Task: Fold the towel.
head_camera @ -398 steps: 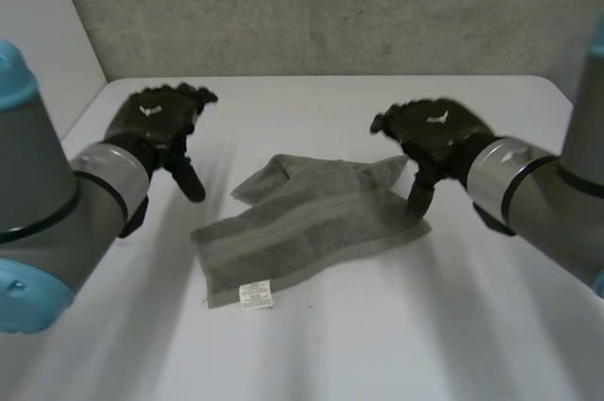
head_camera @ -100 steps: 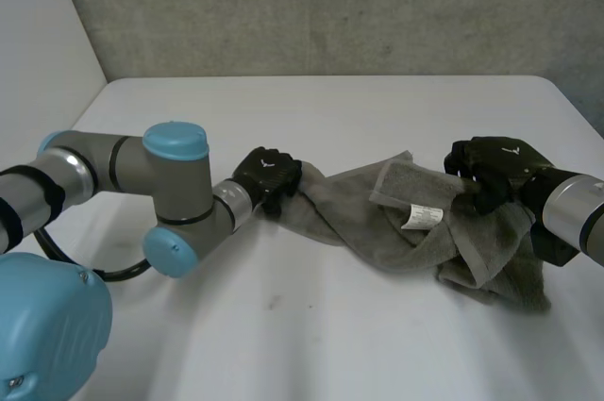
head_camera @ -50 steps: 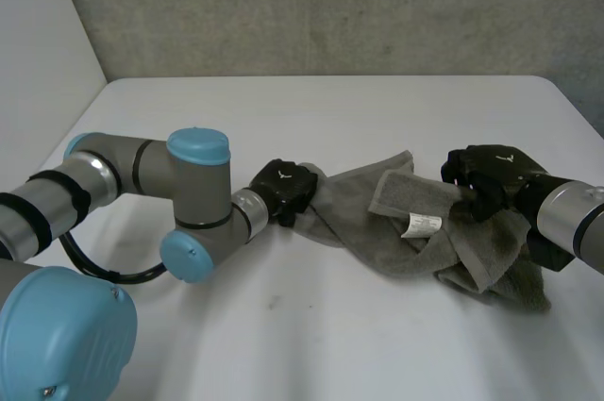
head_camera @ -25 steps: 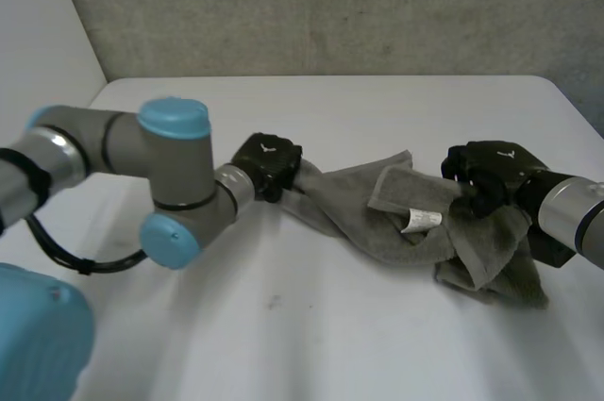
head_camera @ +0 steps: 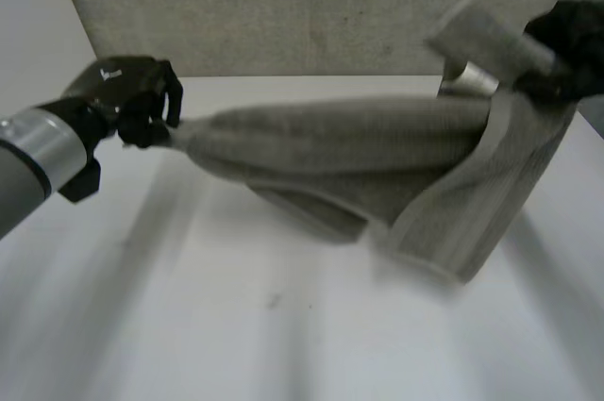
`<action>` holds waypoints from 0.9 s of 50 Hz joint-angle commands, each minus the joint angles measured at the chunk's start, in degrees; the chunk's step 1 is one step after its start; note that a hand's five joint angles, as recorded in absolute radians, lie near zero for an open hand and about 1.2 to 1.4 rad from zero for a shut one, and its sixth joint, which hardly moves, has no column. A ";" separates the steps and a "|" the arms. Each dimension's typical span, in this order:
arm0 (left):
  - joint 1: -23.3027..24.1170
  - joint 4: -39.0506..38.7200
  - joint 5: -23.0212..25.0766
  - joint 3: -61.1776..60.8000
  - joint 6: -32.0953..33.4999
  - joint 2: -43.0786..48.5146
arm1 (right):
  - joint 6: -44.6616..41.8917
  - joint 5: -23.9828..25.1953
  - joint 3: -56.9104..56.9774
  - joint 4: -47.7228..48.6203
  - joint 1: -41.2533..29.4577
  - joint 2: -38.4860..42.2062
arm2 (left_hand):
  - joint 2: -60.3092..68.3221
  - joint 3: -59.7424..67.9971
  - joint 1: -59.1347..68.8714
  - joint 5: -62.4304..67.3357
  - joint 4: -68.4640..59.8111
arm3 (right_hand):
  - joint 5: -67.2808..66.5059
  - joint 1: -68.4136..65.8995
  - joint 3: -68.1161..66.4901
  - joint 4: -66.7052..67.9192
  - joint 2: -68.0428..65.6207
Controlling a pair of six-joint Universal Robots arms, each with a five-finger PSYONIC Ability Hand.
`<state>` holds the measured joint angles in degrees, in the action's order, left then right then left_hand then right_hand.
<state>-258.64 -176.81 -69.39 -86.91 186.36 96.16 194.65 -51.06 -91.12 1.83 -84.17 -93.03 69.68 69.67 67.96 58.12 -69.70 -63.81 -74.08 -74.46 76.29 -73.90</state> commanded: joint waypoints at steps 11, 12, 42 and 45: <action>-0.46 -1.61 2.59 -5.64 0.94 6.76 | -32.93 -4.40 8.76 -25.56 -8.21 19.73 | 10.32 10.33 12.04 11.88 -10.30 | -6.19 -5.92 -5.54 3.71 -6.10; 0.06 -2.22 2.50 -4.16 0.94 8.50 | -32.84 -4.75 9.81 -24.17 -9.34 21.12 | 10.32 10.33 12.04 11.88 -10.30 | -6.19 -5.92 -5.54 3.71 -6.10; 2.71 -9.17 -6.73 3.34 -13.83 -0.61 | -18.49 -6.77 19.40 -10.14 -15.41 15.07 | 10.32 10.33 12.04 11.88 -10.30 | -6.19 -5.92 -5.54 3.71 -6.10; 0.61 -9.34 -4.80 0.35 -13.92 -3.50 | -21.23 -7.56 22.10 -17.09 -15.33 14.72 | 10.32 10.33 12.04 11.88 -10.30 | -6.19 -5.92 -5.54 3.71 -6.10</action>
<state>-255.60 -186.07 -77.70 -80.44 172.23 97.01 180.54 -58.13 -71.88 -2.79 -99.51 -77.99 69.71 69.69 67.96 58.12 -69.72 -63.81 -74.22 -74.46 76.29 -73.90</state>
